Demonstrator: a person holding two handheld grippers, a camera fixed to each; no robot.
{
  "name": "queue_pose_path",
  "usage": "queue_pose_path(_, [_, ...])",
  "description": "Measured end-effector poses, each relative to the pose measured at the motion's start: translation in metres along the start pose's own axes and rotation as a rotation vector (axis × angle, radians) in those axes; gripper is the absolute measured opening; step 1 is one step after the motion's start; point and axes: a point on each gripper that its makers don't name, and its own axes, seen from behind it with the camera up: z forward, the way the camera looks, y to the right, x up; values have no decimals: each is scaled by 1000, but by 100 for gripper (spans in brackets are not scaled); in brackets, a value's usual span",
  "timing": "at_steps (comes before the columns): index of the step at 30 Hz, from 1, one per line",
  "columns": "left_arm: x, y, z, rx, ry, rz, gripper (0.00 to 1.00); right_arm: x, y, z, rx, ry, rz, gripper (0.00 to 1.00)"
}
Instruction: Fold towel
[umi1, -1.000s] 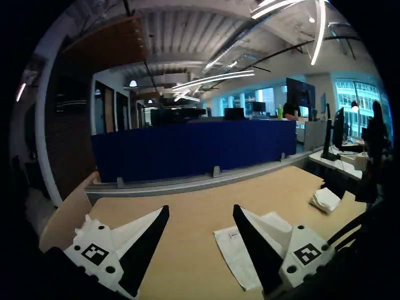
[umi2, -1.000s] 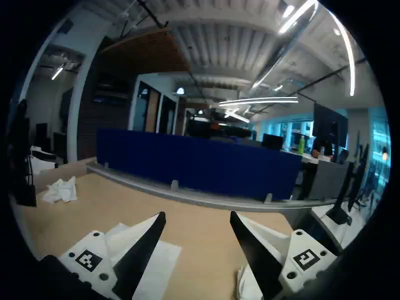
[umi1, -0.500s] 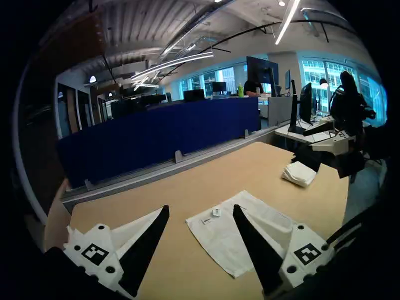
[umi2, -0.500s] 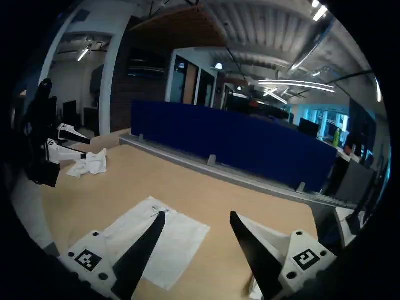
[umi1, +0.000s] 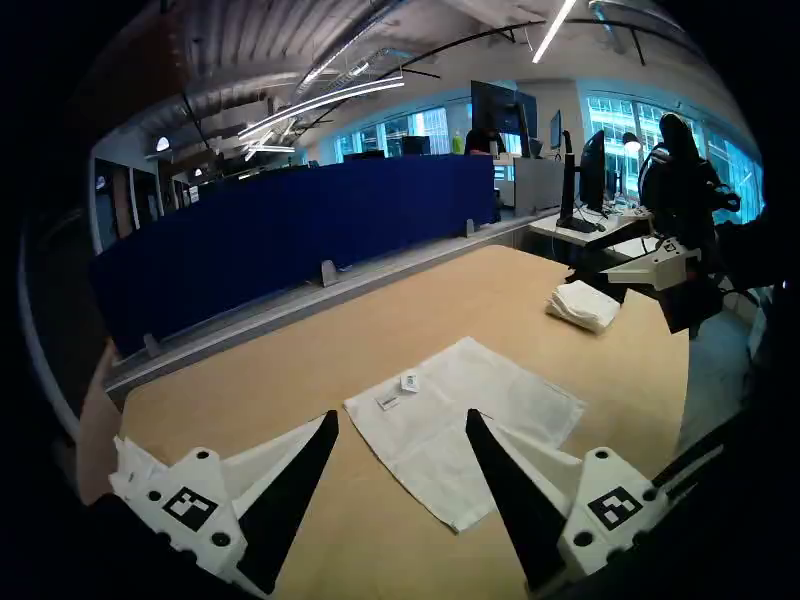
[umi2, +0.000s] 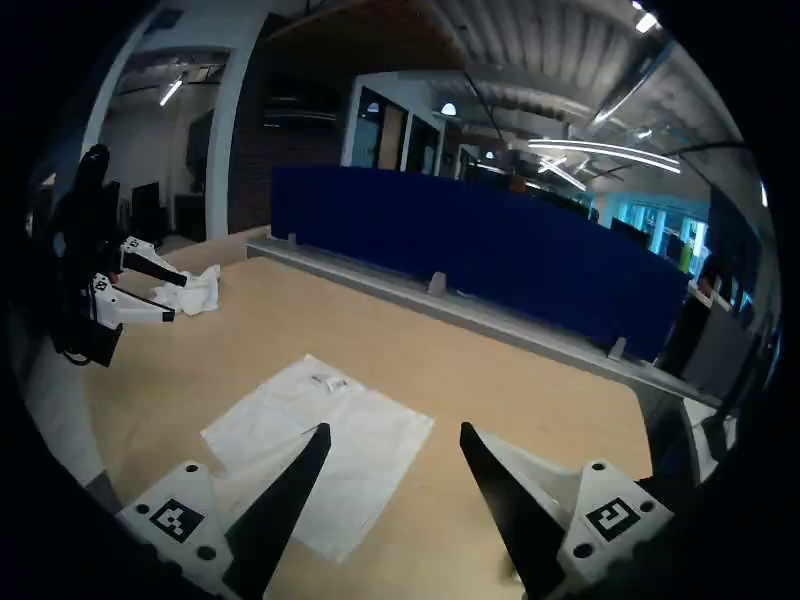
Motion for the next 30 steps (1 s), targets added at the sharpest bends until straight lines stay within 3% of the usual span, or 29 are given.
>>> queue_pose_path(16, [-91,33,40,-73,-139,10,95,-82,-23,35,50,-102,20,100])
queue_pose_path(30, [-158,50,55,-125,-281,-24,95,-151,-46,48,110,-224,-13,100])
